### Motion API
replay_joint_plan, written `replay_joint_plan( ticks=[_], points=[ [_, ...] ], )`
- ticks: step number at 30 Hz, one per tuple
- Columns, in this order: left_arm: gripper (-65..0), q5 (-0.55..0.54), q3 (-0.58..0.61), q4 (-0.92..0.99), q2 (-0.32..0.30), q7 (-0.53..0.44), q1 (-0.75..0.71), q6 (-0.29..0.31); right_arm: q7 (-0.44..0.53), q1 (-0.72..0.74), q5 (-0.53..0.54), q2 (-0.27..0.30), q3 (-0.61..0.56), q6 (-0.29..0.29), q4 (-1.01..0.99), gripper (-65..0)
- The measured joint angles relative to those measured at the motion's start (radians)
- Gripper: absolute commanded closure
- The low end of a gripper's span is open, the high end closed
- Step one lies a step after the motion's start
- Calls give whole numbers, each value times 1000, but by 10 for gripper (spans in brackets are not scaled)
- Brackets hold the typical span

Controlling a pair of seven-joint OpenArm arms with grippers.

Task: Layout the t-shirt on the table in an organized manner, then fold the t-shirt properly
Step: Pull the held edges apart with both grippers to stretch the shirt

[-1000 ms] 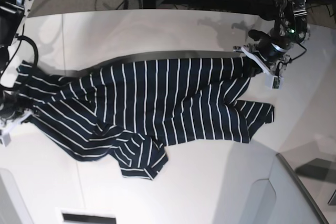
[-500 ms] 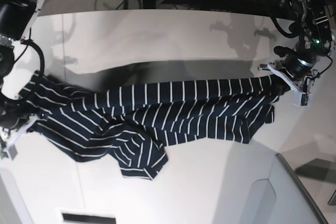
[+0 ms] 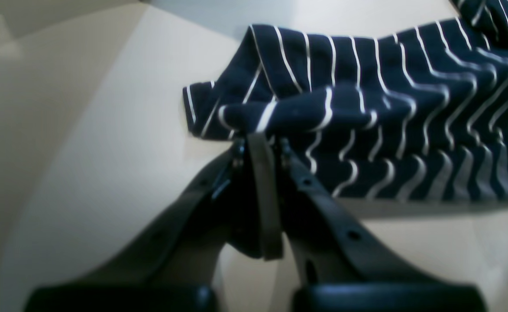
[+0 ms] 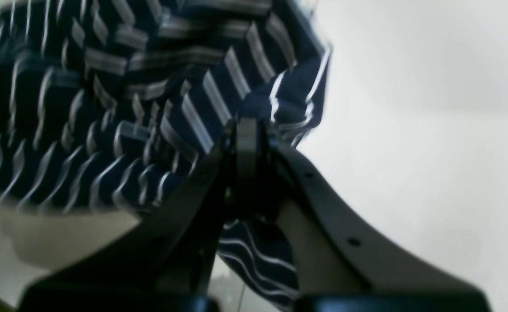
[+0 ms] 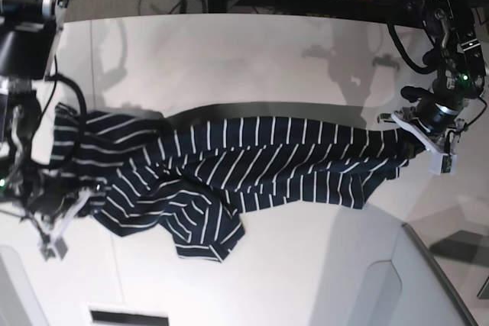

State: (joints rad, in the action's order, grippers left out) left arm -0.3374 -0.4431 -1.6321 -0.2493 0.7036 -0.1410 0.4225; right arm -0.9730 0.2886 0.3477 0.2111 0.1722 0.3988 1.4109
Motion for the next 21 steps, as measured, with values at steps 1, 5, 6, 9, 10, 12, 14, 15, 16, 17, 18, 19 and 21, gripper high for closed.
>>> replay_joint_plan(
  ticks=[1,5,6,9,10,12,14,15,16,17,18,19,21],
  points=[
    [0,-1,0,15,0,-4,11,0,24,37,1,3,-2,-1,-52,-6],
    [0,0,0,60,4,-3,25,-1,140,144,1,6,-6,3,-291,-6],
    [0,0,0,63,6,-3,21,-3,172,156,1,10,-15,3,-339,-6],
    [0,0,0,66,8,-3,19,-3,325,180,-11,49,-158,3,-449,-9],
    [0,0,1,66,8,-3,19,-3,389,187,-10,62,-215,3,-473,-15],
    [0,0,2,66,8,-3,19,-3,483,212,-4,66,-306,-6,-526,-44],
    [0,0,2,66,8,-3,19,-3,490,248,4,54,-369,3,-599,-150],
    [0,0,2,66,7,-3,19,-3,468,260,4,48,-381,5,-621,-215],
    [0,0,13,66,5,-4,19,-4,451,263,4,47,-383,5,-629,-276],
    [0,1,29,66,2,-3,18,-4,422,264,6,51,-378,3,-630,-327],
    [0,1,48,66,-1,-4,16,-3,390,264,6,56,-357,3,-629,-377],
    [0,0,64,66,-1,-6,11,-3,365,257,-2,60,-314,2,-611,-404],
    [0,45,91,65,6,-8,2,0,306,216,7,67,-172,-2,-523,-416]
  ],
)
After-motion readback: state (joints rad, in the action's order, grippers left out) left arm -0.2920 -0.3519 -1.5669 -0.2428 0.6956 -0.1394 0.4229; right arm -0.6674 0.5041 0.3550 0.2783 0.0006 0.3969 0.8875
